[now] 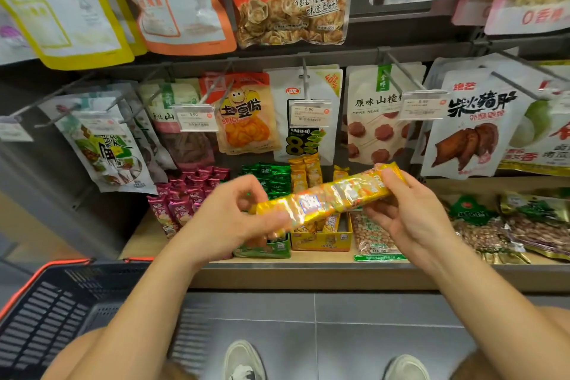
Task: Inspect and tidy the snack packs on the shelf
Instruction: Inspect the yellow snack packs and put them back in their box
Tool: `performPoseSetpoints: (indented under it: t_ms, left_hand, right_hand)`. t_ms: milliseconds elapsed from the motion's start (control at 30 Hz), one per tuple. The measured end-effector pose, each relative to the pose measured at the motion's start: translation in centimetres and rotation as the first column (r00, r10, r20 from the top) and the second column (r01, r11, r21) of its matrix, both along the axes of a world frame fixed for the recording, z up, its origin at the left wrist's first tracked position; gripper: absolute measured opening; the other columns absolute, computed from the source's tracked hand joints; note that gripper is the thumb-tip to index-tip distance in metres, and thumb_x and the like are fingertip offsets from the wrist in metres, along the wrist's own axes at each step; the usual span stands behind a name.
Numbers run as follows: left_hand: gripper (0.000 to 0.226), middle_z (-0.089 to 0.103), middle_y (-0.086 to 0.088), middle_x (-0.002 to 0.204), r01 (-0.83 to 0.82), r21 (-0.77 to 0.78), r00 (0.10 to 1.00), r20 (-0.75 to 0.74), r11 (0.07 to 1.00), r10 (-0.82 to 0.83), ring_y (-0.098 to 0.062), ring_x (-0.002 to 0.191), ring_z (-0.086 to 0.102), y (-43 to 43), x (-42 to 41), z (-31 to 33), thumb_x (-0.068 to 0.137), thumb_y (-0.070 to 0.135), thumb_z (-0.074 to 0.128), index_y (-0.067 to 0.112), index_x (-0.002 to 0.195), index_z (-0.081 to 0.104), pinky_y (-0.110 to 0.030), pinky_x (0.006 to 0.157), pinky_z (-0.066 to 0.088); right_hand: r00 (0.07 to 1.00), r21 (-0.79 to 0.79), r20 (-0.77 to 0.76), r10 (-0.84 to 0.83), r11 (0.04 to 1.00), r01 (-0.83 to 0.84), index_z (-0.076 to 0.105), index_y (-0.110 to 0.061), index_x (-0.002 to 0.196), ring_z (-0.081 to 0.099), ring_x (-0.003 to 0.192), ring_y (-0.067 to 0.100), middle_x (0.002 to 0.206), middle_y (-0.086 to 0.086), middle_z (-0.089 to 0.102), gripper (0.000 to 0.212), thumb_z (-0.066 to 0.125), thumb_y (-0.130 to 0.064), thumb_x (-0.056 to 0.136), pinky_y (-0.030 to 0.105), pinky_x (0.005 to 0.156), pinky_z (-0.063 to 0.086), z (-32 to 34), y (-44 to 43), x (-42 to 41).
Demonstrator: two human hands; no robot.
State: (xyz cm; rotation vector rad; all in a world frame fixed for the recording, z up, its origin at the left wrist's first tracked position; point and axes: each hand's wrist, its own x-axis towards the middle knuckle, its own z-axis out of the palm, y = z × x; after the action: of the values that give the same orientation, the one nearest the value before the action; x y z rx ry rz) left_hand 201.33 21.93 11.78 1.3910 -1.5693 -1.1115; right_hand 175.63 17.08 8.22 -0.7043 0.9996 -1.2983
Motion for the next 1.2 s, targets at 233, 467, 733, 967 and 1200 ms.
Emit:
performPoseSetpoints:
  t_ms: [233, 467, 733, 967, 1200]
  left_hand:
    - [0.042, 0.063, -0.020, 0.073, 0.270, 0.113, 0.871, 0.395, 0.956, -0.292, -0.025, 0.066, 0.069, 0.6, -3.4, -3.6, 0.084, 0.034, 0.074, 0.017, 0.064, 0.042, -0.051, 0.059, 0.056]
    - [0.016, 0.071, 0.009, 0.085, 0.375, 0.000, 0.784, 0.534, 0.927, -0.317, -0.006, 0.081, 0.062, 0.7, -5.3, -4.5, 0.096, 0.022, 0.058, 0.023, 0.093, 0.073, -0.025, 0.078, 0.049]
    - [0.014, 0.069, 0.001, 0.069, -0.109, 0.062, 0.990, -0.086, 0.992, 0.114, -0.021, 0.049, 0.064, -1.2, -3.3, -2.1, 0.093, 0.029, 0.061, 0.022, 0.104, 0.057, -0.027, 0.042, 0.049]
    - [0.020, 0.066, -0.003, 0.054, -0.369, -0.135, 0.929, -0.067, 0.920, 0.363, -0.011, 0.042, 0.058, -1.8, -2.8, -3.0, 0.096, 0.013, 0.057, 0.013, 0.090, 0.076, -0.020, 0.042, 0.048]
    - [0.023, 0.068, -0.002, 0.069, -0.203, 0.109, 0.964, -0.153, 0.973, 0.219, -0.011, 0.054, 0.059, -3.4, -1.9, -2.4, 0.099, 0.031, 0.054, 0.020, 0.095, 0.074, -0.019, 0.046, 0.046]
  right_hand:
    - [0.996, -0.053, 0.081, 0.038, 0.998, -0.034, 0.061, -0.016, 0.106, 0.071, 0.080, 0.015, 0.084, 0.000, 0.073, 0.025, 0.059, -0.036, 0.091, 0.034, 0.074, 0.058, -0.4, 0.1, 0.7]
    - [0.901, -0.100, -0.227, 0.369, 0.912, -0.399, 0.062, -0.023, 0.118, 0.067, 0.075, 0.021, 0.089, 0.009, 0.072, 0.026, 0.049, -0.032, 0.097, 0.032, 0.064, 0.055, -1.7, 1.9, 3.1]
    - [0.494, -0.195, -0.847, 0.198, 0.747, -0.635, 0.059, -0.029, 0.111, 0.062, 0.064, 0.016, 0.077, -0.003, 0.062, 0.029, 0.034, -0.041, 0.103, 0.043, 0.061, 0.053, -3.0, 3.1, 2.7]
    - [0.397, -0.033, -0.819, 0.414, 0.657, -0.754, 0.048, -0.032, 0.125, 0.063, 0.065, 0.006, 0.082, -0.011, 0.061, 0.041, 0.047, -0.056, 0.091, 0.025, 0.061, 0.052, -3.8, 3.1, 1.3]
    - [0.496, -0.027, -0.744, 0.447, 0.722, -0.691, 0.057, -0.035, 0.100, 0.063, 0.056, 0.017, 0.066, -0.001, 0.059, 0.039, 0.050, -0.069, 0.082, 0.037, 0.053, 0.056, -4.6, 3.1, 0.1]
